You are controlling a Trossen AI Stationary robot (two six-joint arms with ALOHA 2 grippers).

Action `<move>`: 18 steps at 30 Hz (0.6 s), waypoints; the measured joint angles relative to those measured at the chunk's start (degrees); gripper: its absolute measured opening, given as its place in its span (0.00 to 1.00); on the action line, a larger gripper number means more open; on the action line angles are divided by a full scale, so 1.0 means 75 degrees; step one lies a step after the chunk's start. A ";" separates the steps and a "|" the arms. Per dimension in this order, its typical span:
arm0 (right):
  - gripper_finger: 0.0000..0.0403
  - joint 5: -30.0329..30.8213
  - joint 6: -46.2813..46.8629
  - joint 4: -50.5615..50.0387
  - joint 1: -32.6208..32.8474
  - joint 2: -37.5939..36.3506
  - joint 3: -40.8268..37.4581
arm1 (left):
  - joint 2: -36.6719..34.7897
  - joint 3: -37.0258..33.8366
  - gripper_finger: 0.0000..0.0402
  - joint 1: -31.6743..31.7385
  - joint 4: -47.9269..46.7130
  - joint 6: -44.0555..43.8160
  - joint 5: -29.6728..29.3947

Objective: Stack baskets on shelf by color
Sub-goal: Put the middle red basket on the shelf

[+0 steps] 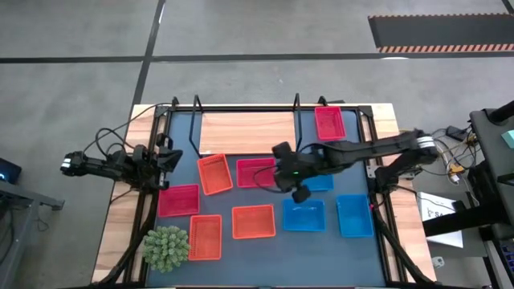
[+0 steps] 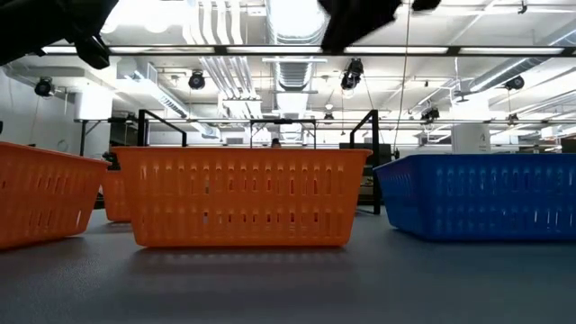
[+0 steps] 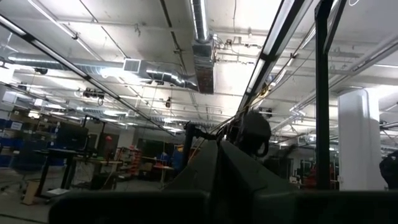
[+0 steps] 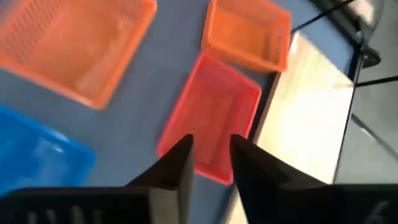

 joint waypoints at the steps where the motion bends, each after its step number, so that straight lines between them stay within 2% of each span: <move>1: 0.28 0.0123 -0.0314 -0.0124 -0.0051 0.0159 0.0041 | 0.0000 0.0000 0.00 0.0000 0.0005 0.0000 0.0003; 8: 0.39 0.0714 -0.2449 -0.0556 -0.0325 0.1156 0.0042 | -0.0014 0.0000 0.00 -0.0003 -0.0012 -0.0003 0.0006; 14: 0.39 0.0862 -0.3854 -0.0630 -0.0438 0.1914 0.0042 | 0.0097 0.0000 0.00 -0.0003 -0.0004 -0.0163 0.0010; 18: 0.37 0.0865 -0.4235 -0.0644 -0.0628 0.2277 0.0036 | 0.0096 0.0000 0.00 -0.0003 0.0002 -0.0250 0.0012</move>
